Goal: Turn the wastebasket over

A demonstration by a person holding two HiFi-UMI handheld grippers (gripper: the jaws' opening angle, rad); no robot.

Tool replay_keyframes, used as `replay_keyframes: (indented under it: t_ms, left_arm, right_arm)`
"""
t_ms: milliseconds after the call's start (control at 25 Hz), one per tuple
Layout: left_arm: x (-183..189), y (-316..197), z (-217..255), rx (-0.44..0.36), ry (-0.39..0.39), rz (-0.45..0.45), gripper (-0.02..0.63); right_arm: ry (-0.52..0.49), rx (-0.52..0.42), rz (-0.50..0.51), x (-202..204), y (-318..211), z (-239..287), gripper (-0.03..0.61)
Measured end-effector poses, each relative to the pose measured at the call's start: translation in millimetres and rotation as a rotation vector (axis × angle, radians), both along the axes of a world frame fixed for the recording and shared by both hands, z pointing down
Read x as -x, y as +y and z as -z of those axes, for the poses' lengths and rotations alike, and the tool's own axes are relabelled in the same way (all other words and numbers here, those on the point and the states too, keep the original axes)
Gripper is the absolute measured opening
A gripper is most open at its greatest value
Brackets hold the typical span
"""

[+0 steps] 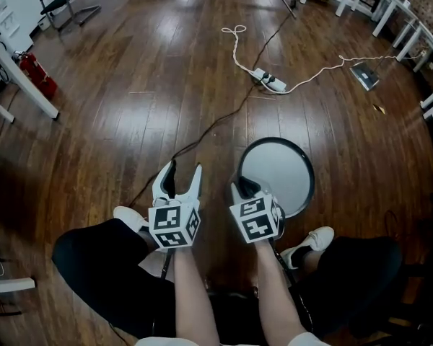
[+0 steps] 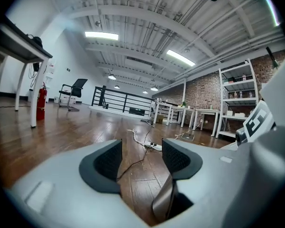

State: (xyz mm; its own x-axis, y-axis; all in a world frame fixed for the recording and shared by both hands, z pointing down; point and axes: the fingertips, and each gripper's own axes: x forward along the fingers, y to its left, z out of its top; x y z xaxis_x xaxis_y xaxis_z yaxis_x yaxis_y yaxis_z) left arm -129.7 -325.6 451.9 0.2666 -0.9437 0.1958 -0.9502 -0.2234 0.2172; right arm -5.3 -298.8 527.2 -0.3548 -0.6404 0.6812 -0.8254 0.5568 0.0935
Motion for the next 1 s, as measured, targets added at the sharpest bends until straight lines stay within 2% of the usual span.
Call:
replay_keyframes:
  t_ms: [160, 240, 440, 560, 640, 720, 880, 1000]
  left_arm:
    - [2, -1, 3, -0.005, 0.008, 0.005, 0.287]
    - [3, -2, 3, -0.006, 0.010, 0.008, 0.287]
    - [3, -2, 0, -0.003, 0.013, 0.012, 0.285]
    - [2, -2, -1, 0.001, 0.010, 0.010, 0.283]
    - [2, -1, -4, 0.008, 0.006, 0.009, 0.281]
    - [3, -2, -8, 0.018, 0.000, 0.011, 0.281]
    - [6, 0, -18, 0.049, -0.002, 0.015, 0.278]
    - [14, -1, -37, 0.110, 0.050, 0.016, 0.276]
  right_arm:
    - [-0.117, -0.038, -0.027, -15, -8, 30, 0.078]
    - [-0.213, -0.061, -0.051, -23, -12, 48, 0.075]
    - [-0.553, -0.085, -0.149, -54, -22, 73, 0.063]
    - [-0.799, -0.048, -0.215, -75, -24, 60, 0.057]
    - [-0.900, -0.009, -0.284, -90, -23, 39, 0.055]
    - [-0.878, 0.028, -0.363, -108, -20, 11, 0.051]
    - [-0.736, 0.083, -0.484, -141, -11, -41, 0.049]
    - [-0.714, 0.100, -0.517, -151, -9, -57, 0.055]
